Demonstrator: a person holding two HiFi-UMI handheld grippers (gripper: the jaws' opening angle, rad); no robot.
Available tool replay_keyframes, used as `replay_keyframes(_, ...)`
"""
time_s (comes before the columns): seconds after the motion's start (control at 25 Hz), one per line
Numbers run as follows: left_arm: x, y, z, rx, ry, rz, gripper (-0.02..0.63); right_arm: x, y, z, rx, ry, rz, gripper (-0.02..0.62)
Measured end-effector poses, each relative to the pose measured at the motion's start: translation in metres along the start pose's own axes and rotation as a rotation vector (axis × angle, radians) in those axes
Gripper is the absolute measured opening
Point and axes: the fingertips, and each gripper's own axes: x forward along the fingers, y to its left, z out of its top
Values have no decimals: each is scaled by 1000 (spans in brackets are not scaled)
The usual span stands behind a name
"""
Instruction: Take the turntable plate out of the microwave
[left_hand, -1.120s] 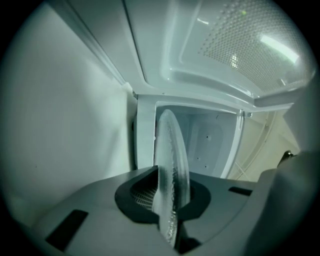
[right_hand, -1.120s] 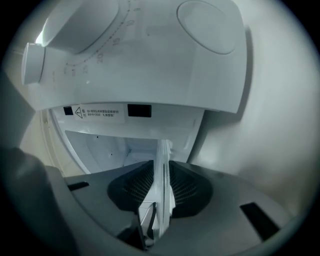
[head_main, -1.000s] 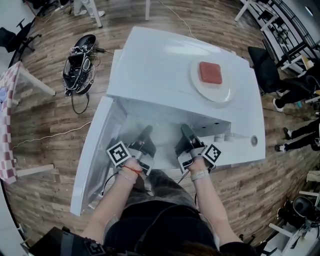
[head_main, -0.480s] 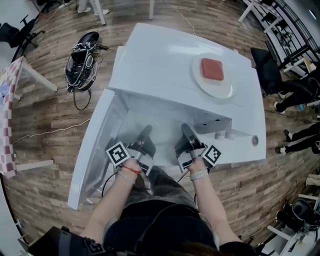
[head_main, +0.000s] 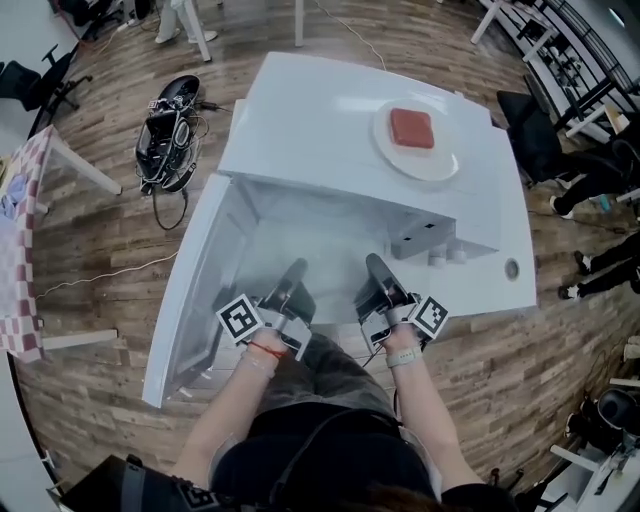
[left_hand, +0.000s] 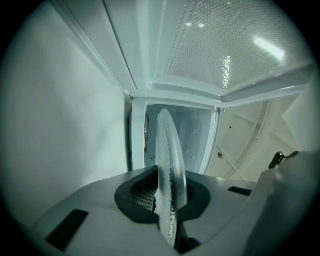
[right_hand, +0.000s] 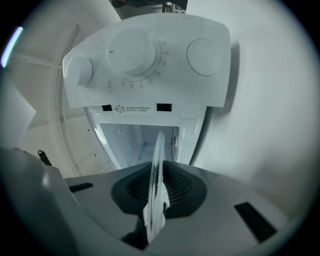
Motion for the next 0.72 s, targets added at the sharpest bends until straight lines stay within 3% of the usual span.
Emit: replay_keyframes(0.72,-96,-38,-71,-6,157,-14,31,-120,47,-77,-20,-123,-2,41)
